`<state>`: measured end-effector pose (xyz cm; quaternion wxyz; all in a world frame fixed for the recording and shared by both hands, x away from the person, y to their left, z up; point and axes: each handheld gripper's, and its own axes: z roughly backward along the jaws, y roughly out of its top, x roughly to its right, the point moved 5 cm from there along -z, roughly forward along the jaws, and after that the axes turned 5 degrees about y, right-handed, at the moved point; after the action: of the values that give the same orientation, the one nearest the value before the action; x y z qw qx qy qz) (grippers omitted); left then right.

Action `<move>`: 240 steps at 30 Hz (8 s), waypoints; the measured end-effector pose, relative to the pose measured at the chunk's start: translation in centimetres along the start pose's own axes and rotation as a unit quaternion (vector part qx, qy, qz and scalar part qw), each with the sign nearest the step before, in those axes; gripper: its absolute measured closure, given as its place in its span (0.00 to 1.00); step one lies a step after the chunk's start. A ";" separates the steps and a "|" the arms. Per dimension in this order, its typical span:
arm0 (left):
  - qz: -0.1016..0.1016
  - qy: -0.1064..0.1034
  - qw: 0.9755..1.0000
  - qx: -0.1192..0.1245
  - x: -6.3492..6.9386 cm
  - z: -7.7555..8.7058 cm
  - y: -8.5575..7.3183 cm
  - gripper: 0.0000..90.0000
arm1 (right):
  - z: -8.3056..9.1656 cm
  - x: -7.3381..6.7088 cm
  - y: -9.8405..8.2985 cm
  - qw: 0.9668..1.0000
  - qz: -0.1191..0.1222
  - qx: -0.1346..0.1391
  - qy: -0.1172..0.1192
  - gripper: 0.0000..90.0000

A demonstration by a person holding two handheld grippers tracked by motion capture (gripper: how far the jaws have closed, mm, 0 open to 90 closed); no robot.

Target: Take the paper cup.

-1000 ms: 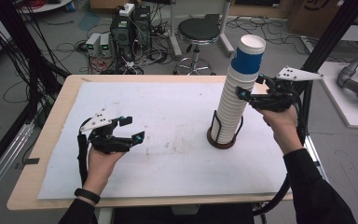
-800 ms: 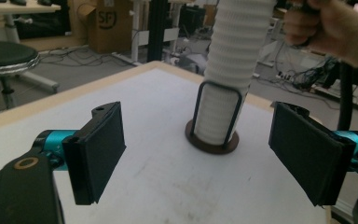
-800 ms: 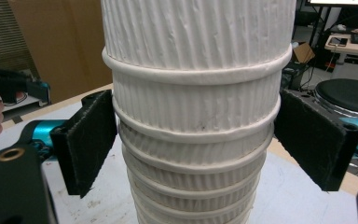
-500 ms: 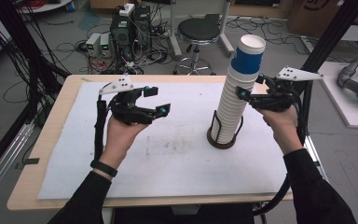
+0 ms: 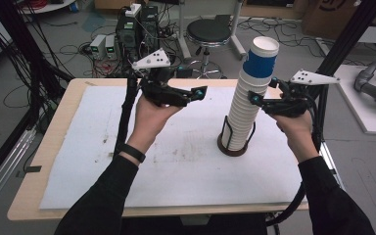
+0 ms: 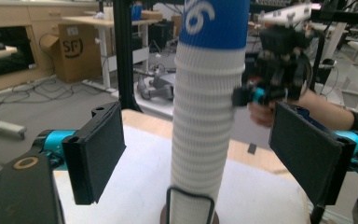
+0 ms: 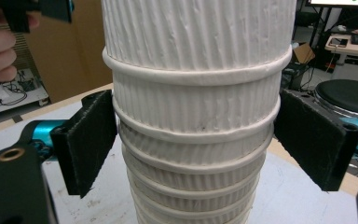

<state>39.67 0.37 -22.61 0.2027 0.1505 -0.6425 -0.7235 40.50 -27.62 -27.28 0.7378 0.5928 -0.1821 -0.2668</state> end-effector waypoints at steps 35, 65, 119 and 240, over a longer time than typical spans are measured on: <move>0.009 -0.065 0.998 0.009 2.1 -11.3 7.9 0.28 | 0.0 0.0 0.0 1.000 0.005 0.000 0.000 0.16; -0.005 -0.069 0.997 0.033 2.5 -11.5 9.6 0.37 | 0.1 -0.1 0.0 1.000 0.006 0.000 -0.002 0.16; -0.034 -0.025 0.990 0.136 2.0 -0.8 13.9 0.37 | 0.4 -0.3 -0.1 1.000 0.008 -0.001 -0.006 0.16; 0.043 -0.039 0.995 0.083 3.7 9.1 -14.2 0.37 | 3.8 -4.9 -8.5 0.999 0.013 0.036 0.008 0.16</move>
<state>30.69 7.76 -35.33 0.1955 0.1106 -0.7138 -0.6634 32.90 -28.93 -34.47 0.7208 0.6188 -0.1931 -0.2454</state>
